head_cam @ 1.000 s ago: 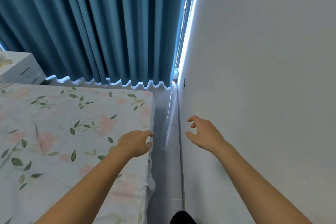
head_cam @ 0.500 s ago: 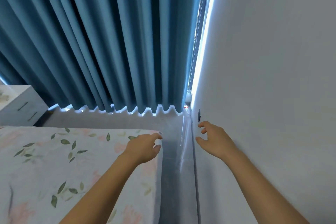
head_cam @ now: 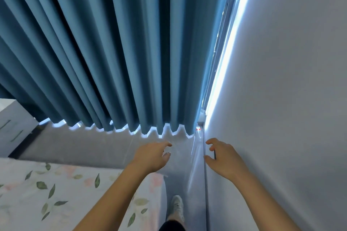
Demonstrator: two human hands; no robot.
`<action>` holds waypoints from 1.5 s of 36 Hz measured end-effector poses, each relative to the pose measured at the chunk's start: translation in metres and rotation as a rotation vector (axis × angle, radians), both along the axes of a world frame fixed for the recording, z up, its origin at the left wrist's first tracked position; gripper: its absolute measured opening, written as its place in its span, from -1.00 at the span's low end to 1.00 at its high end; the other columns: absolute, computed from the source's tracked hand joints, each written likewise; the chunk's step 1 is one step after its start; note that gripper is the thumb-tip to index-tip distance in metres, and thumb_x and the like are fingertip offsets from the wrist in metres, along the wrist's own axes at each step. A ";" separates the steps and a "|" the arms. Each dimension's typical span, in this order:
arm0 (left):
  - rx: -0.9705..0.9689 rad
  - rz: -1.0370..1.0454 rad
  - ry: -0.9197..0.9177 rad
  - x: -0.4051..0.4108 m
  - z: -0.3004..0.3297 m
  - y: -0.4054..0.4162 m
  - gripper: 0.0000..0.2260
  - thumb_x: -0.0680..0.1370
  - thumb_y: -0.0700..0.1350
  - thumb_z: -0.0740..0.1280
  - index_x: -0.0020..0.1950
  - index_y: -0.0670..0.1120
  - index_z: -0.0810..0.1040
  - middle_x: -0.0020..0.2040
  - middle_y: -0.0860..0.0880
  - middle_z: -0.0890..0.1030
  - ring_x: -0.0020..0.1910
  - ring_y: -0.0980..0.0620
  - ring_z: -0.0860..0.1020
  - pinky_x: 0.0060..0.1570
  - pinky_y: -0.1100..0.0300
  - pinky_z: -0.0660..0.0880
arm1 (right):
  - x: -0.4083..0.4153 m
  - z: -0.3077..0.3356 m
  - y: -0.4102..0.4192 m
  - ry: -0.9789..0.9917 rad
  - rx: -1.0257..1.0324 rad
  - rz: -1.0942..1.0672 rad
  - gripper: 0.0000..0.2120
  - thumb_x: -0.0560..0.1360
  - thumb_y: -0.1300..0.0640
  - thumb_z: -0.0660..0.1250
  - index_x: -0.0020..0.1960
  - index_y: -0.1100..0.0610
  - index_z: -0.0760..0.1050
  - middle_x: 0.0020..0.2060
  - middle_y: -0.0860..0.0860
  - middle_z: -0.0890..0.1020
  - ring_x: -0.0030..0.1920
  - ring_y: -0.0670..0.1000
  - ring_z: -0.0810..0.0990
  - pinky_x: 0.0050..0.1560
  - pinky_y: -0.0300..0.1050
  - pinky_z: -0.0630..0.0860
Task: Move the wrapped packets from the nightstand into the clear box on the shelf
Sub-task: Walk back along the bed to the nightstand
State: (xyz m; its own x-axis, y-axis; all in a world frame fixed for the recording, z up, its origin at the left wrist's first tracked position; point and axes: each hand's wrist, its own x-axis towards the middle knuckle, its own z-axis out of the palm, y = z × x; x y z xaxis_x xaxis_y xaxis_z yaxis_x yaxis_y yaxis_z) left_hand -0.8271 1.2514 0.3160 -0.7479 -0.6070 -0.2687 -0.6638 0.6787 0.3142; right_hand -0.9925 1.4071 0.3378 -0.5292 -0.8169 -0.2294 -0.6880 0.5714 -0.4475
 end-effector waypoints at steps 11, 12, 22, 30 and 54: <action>0.053 0.226 0.048 -0.100 -0.016 -0.233 -0.68 0.58 0.04 0.16 0.35 0.15 0.39 0.12 0.12 0.55 0.13 0.06 0.49 0.08 0.12 0.45 | -0.120 0.009 -0.275 0.094 -0.009 0.204 -0.58 0.53 0.00 0.23 0.37 -0.03 0.30 0.19 -0.07 0.53 0.24 0.01 0.41 0.14 -0.07 0.47; 0.048 0.250 0.047 -0.103 -0.013 -0.250 -0.68 0.59 0.04 0.15 0.34 0.14 0.39 0.13 0.10 0.55 0.14 0.04 0.49 0.07 0.13 0.45 | -0.126 0.012 -0.298 0.104 -0.013 0.233 -0.58 0.53 0.00 0.23 0.37 -0.03 0.30 0.19 -0.07 0.53 0.25 0.02 0.40 0.15 -0.07 0.46; 0.022 0.509 0.028 -0.094 0.006 -0.411 -0.68 0.58 0.04 0.18 0.34 0.13 0.41 0.14 0.05 0.60 0.19 -0.02 0.52 0.17 0.08 0.47 | -0.144 0.026 -0.509 0.115 0.016 0.515 -0.55 0.53 -0.01 0.24 0.39 -0.03 0.29 0.19 -0.05 0.53 0.27 0.05 0.38 0.23 -0.03 0.41; -0.009 0.741 -0.058 -0.056 0.003 -0.520 -0.66 0.60 0.06 0.14 0.38 0.14 0.37 0.23 0.03 0.55 0.26 -0.05 0.47 0.19 0.06 0.46 | -0.128 0.026 -0.669 0.177 -0.008 0.769 -0.57 0.52 -0.03 0.25 0.37 -0.02 0.32 0.24 -0.06 0.51 0.28 0.06 0.38 0.21 -0.05 0.42; 0.094 1.407 -0.173 0.200 -0.017 -0.658 -0.66 0.60 0.07 0.14 0.38 0.09 0.38 0.25 -0.01 0.55 0.21 -0.07 0.51 0.13 0.06 0.50 | 0.181 -0.033 -0.986 0.185 0.111 1.542 -0.60 0.52 0.02 0.21 0.35 0.01 0.35 0.26 -0.04 0.49 0.27 0.09 0.40 0.20 -0.01 0.44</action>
